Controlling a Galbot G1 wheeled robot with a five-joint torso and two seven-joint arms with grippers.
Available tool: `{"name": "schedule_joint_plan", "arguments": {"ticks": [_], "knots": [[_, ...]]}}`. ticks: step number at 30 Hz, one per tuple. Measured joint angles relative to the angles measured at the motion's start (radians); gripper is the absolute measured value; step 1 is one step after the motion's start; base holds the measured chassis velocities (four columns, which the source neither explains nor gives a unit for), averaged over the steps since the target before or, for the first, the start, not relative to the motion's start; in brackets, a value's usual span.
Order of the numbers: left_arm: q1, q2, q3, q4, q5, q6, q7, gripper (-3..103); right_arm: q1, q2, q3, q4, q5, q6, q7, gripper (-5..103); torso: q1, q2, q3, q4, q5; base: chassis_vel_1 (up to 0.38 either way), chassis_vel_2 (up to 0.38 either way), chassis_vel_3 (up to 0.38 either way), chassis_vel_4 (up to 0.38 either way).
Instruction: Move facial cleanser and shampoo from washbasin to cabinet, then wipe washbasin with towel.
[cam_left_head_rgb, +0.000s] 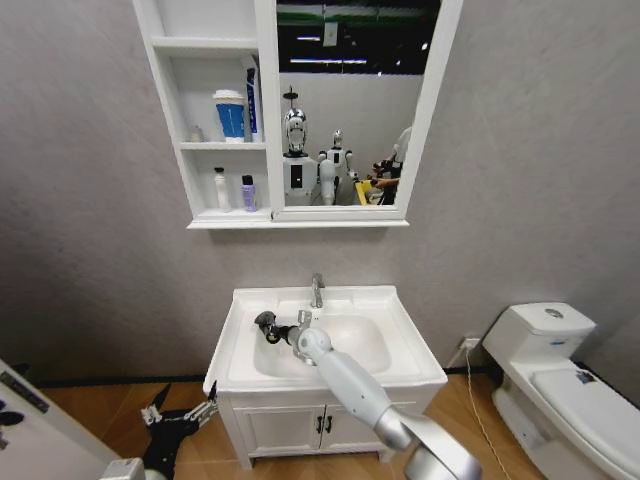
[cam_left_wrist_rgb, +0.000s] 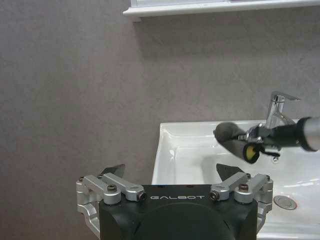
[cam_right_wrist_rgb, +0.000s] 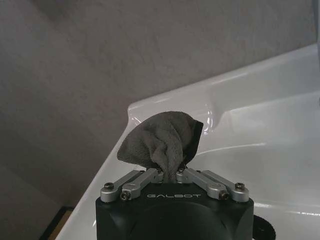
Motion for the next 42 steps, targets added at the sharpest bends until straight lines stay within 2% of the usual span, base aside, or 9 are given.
{"name": "schedule_joint_plan", "arguments": {"ticks": [5,9,12,19,21,30,32,38,42], "knots": [[0.0,0.0,0.0,0.0,0.0,0.0,-0.001,100,-0.131,-0.14,0.055,0.307,-0.037,-0.048,0.117,5,0.0,0.0,0.0,0.0004,0.0001,0.0,0.0,0.0,0.0],[0.0,0.0,0.0,0.0,0.0,0.0,0.0,100,-0.257,-0.233,0.14,0.404,-0.152,-0.044,0.116,5,0.0,0.0,0.0,0.0005,0.0001,0.0,0.0,0.0,0.0],[0.0,0.0,0.0,0.0,0.0,0.0,0.0,100,-0.411,-0.375,0.319,0.44,-0.353,0.021,0.027,5,0.0,0.0,0.0,-0.0004,-0.0002,0.0,0.0,0.0,0.0],[0.0,0.0,0.0,0.0,0.0,0.0,0.0,100,-0.469,-0.483,0.515,0.355,-0.359,0.108,-0.094,5,0.0,0.0,0.0,-0.0001,-0.0003,0.0,0.0,0.0,0.0],[0.0,0.0,0.0,0.0,0.0,0.0,0.0,100,-0.43,-0.518,0.538,0.241,-0.327,0.163,-0.18,5,0.0,0.0,0.0,0.0,-0.0001,0.0,0.0,0.0,0.0],[0.0,0.0,0.0,0.0,0.0,0.0,0.0,100,-0.239,-0.506,0.437,-0.07,-0.26,0.291,-0.348,3,0.0,0.0,0.0,0.0003,-0.0001,0.0,0.0,0.0,0.0],[0.0,0.0,0.0,0.0,0.0,0.0,0.0,100,-0.141,-0.488,0.385,-0.208,-0.303,0.338,-0.399,11,0.0,0.0,0.0,0.0003,-0.0002,0.0,0.0,0.0,0.0],[0.0,0.0,0.0,0.0,0.0,0.0,0.0,100,-0.039,-0.452,0.328,-0.372,-0.332,0.378,-0.406,16,0.0,0.0,0.0,0.0001,-0.0003,0.0,0.0,0.0,0.0],[0.0,0.0,0.0,0.0,0.0,0.0,0.0,100,0.008,-0.41,0.296,-0.462,-0.344,0.42,-0.413,30,0.0,0.0,0.0,0.0001,-0.0005,0.0,0.0,0.0,0.0]]}}
